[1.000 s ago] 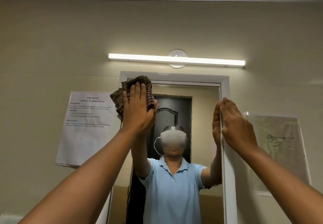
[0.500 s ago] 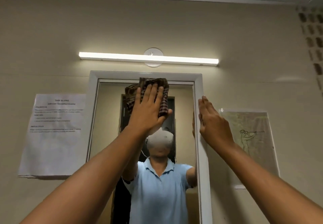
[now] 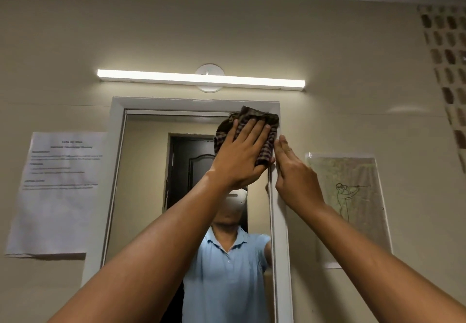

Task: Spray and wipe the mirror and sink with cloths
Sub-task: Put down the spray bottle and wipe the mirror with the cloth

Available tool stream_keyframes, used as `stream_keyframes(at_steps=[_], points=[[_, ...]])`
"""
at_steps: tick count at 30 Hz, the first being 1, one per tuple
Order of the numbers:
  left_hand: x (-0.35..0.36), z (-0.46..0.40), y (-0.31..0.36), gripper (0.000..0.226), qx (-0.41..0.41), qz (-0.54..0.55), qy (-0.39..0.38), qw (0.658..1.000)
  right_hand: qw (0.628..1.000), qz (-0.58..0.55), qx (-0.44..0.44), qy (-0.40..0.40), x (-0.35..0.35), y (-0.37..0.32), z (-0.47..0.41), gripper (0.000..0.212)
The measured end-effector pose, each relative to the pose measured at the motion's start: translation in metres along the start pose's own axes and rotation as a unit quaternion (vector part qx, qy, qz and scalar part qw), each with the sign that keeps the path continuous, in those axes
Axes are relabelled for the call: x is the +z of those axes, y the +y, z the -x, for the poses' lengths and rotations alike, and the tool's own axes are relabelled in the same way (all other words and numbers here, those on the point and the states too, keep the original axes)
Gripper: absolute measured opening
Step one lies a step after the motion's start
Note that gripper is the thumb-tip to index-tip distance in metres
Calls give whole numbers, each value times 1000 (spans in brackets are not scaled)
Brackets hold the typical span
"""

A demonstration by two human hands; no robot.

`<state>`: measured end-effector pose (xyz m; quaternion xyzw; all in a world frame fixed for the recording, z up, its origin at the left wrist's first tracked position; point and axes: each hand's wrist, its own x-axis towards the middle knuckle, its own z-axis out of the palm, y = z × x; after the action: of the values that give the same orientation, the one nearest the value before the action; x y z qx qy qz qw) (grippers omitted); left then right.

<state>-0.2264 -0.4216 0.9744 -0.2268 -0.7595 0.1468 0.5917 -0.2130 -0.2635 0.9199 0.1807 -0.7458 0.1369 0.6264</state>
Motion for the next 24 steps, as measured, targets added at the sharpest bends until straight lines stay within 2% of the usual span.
stream_keyframes(at_steps=[8,15,24], points=[[6,10,-18,77,66,-17,-22,997,1000,12,-9,6,2,5,2,68],[-6,22,-49,73,11,2,-11,1000,1000,3,-5,-1,7,5,3,75],[-18,76,-111,80,-72,4,0,997,1000,10,5,-8,11,5,2,79]])
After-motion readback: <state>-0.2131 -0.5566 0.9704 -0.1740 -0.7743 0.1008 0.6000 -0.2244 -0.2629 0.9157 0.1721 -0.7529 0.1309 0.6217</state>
